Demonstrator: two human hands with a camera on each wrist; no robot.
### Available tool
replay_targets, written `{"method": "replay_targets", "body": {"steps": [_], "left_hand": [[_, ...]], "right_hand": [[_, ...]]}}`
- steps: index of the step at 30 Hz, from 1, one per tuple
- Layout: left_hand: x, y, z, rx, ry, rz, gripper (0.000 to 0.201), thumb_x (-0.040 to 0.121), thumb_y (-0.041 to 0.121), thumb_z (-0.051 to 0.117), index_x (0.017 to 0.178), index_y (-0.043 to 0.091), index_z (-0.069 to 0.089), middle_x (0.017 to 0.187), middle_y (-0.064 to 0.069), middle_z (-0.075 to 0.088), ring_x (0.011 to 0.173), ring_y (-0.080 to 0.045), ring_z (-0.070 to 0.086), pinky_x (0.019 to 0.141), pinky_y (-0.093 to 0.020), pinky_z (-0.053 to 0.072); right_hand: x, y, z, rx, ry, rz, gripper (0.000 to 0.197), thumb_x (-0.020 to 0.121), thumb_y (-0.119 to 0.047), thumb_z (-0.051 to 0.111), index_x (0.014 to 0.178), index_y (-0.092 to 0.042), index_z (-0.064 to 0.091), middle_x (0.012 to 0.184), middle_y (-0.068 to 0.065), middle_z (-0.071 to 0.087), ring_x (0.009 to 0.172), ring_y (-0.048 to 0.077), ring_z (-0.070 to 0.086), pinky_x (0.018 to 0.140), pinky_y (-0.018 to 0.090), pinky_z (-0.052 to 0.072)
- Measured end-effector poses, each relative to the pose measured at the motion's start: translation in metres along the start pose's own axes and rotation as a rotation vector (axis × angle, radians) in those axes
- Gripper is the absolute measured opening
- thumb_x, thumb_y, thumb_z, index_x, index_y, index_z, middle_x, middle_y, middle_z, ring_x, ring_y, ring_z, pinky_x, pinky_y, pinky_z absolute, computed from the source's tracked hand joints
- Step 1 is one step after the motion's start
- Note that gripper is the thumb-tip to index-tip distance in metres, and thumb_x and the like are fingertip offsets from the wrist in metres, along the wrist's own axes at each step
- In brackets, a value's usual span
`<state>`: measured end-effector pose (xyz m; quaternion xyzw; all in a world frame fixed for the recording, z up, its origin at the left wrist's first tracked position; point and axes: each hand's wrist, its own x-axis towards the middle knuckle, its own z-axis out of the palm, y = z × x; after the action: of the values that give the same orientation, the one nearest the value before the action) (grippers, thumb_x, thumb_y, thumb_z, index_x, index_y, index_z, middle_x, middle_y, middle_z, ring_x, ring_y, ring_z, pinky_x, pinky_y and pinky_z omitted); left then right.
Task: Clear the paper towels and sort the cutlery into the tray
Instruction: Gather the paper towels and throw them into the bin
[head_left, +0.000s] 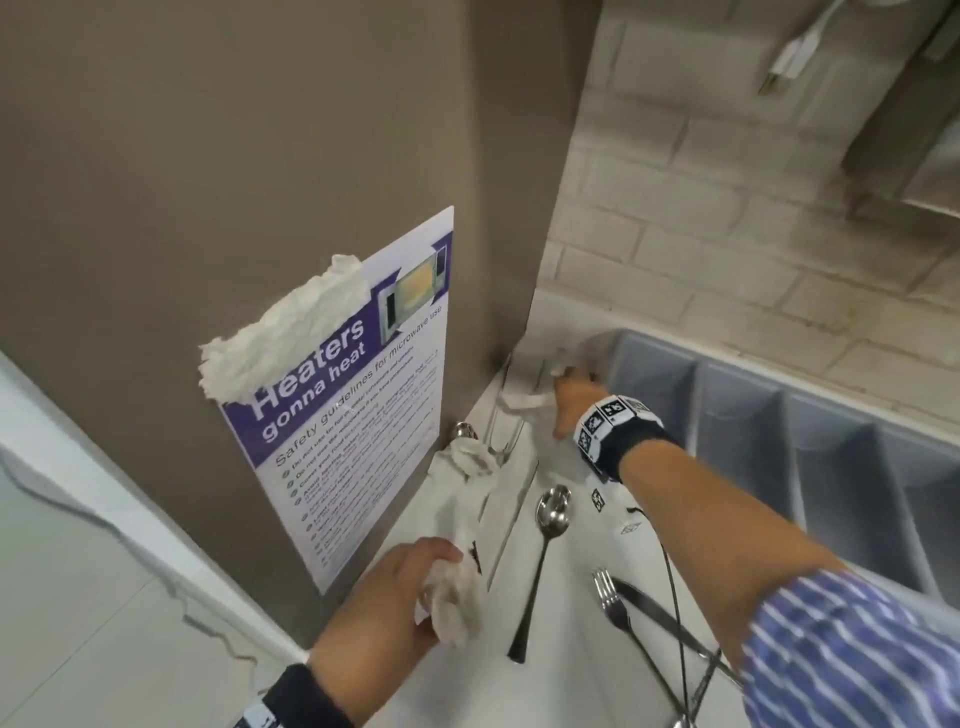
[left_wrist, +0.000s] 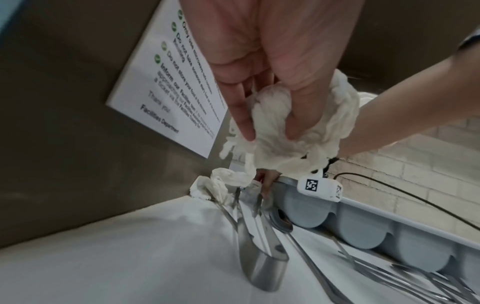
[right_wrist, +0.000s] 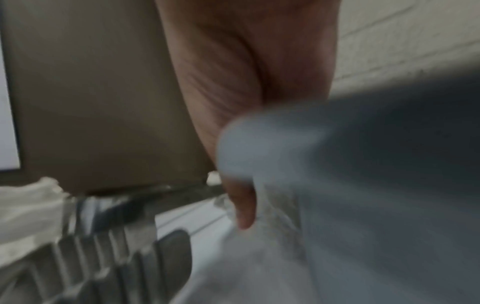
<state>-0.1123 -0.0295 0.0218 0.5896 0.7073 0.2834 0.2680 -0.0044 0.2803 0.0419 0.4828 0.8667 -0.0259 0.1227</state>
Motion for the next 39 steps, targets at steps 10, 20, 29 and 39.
{"method": "replay_targets", "body": {"steps": [10, 20, 29, 39], "left_hand": [[0.058, 0.012, 0.001, 0.024, 0.053, 0.030, 0.050, 0.074, 0.015, 0.074, 0.119, 0.020, 0.052, 0.154, 0.009, 0.006, 0.121, -0.002, 0.036, 0.100, 0.000, 0.029], [0.155, 0.000, 0.021, 0.302, -0.228, -0.175, 0.028, 0.090, 0.014, 0.045, 0.112, 0.003, 0.060, 0.123, -0.016, 0.062, 0.114, -0.029, 0.057, 0.099, -0.034, 0.045], [0.097, 0.034, 0.011, 0.103, 0.102, -0.146, 0.029, 0.084, 0.006, 0.059, 0.113, 0.003, 0.056, 0.105, -0.020, 0.068, 0.097, -0.033, 0.064, 0.083, -0.033, 0.050], [-0.094, 0.149, 0.135, -0.311, -0.246, 0.135, 0.056, 0.054, 0.002, 0.086, 0.080, 0.045, 0.061, 0.079, 0.036, 0.067, 0.077, 0.020, 0.059, 0.064, 0.006, 0.045]], "right_hand": [[-0.043, -0.011, -0.013, 0.365, 0.139, 0.046, 0.018, 0.077, 0.000, 0.056, 0.092, 0.007, 0.065, 0.096, 0.025, 0.067, 0.089, 0.036, 0.064, 0.071, 0.035, 0.052], [-0.205, 0.043, -0.005, 1.187, 0.688, 0.363, 0.020, 0.075, -0.005, 0.073, 0.067, -0.018, 0.061, 0.063, 0.004, 0.061, 0.045, -0.005, 0.052, 0.049, 0.005, 0.042], [-0.315, 0.063, 0.078, 1.594, 0.600, 0.576, 0.032, 0.075, 0.004, 0.071, 0.101, -0.012, 0.062, 0.073, 0.004, 0.069, 0.057, 0.009, 0.062, 0.051, 0.011, 0.050], [-0.557, 0.100, 0.190, 1.643, 0.639, 0.911, 0.017, 0.081, 0.010, 0.060, 0.087, -0.004, 0.068, 0.063, 0.006, 0.067, 0.049, 0.003, 0.063, 0.048, 0.008, 0.049]]}}
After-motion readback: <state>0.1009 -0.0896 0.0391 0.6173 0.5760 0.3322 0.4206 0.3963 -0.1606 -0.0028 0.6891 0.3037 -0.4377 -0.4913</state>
